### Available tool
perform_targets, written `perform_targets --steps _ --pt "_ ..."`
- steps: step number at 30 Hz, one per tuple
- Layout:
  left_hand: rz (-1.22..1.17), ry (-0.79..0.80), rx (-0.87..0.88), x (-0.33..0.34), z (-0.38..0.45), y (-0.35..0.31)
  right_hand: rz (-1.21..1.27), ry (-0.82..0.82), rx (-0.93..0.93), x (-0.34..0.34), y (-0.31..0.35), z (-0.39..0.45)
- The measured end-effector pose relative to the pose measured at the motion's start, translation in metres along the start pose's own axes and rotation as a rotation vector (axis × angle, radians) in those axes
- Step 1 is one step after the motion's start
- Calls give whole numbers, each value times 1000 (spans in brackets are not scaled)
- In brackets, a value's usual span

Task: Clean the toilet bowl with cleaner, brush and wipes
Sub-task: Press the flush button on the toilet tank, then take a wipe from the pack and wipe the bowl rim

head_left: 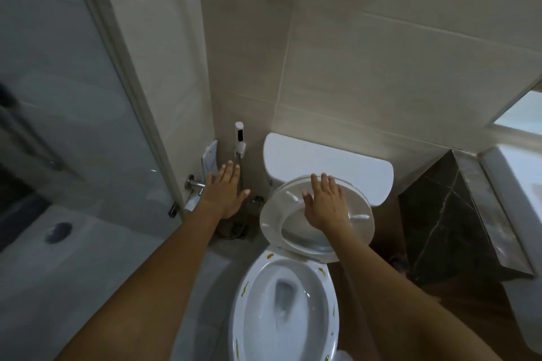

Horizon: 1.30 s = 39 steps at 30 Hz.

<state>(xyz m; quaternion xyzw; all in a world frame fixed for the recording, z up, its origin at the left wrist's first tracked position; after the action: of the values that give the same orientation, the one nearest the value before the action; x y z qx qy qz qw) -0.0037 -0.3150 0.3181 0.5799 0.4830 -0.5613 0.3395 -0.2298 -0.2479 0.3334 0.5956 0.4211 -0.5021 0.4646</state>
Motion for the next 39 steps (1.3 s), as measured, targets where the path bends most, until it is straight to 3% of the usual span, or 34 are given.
perform_targets --steps 11,25,39 --pt "-83 6 -362 14 -153 -22 8 98 -246 -3 -5 -59" --pt "-169 -41 -822 43 -378 48 -9 186 -673 25 147 -178" --pt "-178 -1 -1139 114 -651 119 -113 287 -943 102 291 -387"
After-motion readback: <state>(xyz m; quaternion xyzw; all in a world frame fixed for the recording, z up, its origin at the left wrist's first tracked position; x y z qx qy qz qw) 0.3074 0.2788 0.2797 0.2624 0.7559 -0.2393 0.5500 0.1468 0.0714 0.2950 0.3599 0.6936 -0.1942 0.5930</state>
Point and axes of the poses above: each hand's wrist, its own z-axis towards the middle knuckle, its own x-axis out of the palm, y = z × x, the point moved 4 cm from there along z, towards the middle knuckle, and after that the axes turned 7 degrees about -y, right-handed, at the moved point
